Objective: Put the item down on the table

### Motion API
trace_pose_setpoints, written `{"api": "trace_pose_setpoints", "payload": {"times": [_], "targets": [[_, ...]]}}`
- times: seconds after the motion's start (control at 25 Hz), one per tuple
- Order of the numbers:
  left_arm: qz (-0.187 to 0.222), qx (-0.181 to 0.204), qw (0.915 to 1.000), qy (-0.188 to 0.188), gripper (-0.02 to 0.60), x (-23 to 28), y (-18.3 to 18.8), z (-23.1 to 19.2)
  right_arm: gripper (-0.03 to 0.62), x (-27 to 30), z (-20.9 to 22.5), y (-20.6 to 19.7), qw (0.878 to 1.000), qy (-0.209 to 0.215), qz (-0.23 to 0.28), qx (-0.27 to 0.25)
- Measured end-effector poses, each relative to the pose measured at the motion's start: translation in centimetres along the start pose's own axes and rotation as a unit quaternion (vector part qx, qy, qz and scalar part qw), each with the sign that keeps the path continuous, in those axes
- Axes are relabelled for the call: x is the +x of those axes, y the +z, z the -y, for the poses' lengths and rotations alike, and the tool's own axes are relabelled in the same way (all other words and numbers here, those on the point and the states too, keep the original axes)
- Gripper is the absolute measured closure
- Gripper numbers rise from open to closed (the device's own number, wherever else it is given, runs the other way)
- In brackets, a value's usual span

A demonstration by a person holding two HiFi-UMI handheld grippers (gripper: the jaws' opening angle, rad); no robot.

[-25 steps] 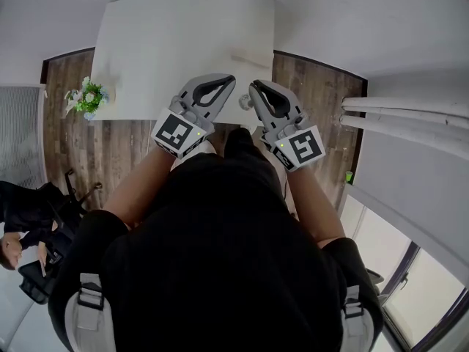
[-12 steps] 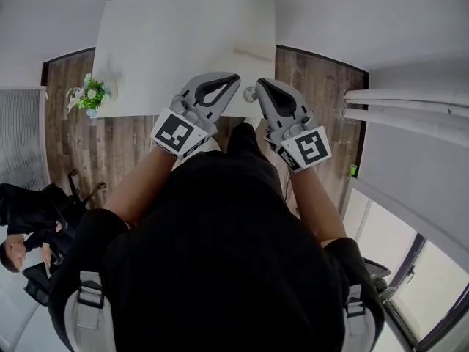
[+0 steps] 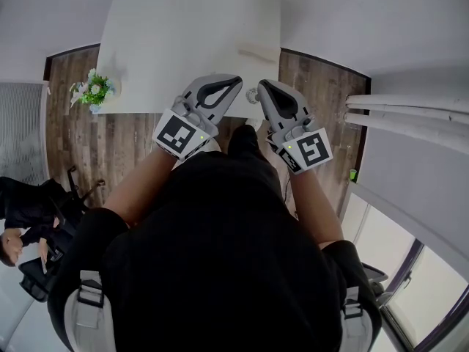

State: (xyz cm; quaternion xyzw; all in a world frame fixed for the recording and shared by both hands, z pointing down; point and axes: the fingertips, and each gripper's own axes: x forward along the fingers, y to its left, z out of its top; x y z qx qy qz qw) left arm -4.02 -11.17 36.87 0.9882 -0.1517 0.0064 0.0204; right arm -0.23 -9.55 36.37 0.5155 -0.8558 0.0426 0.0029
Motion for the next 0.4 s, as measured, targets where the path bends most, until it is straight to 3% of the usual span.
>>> {"api": "trace_pose_setpoints", "payload": {"times": [0.4], "targets": [[-0.014,-0.01,0.9997,0.014,0.588,0.35,-0.04,0.03,0.591,-0.4,0.06,-0.35,1.0,0.001,-0.006,0.0]]}}
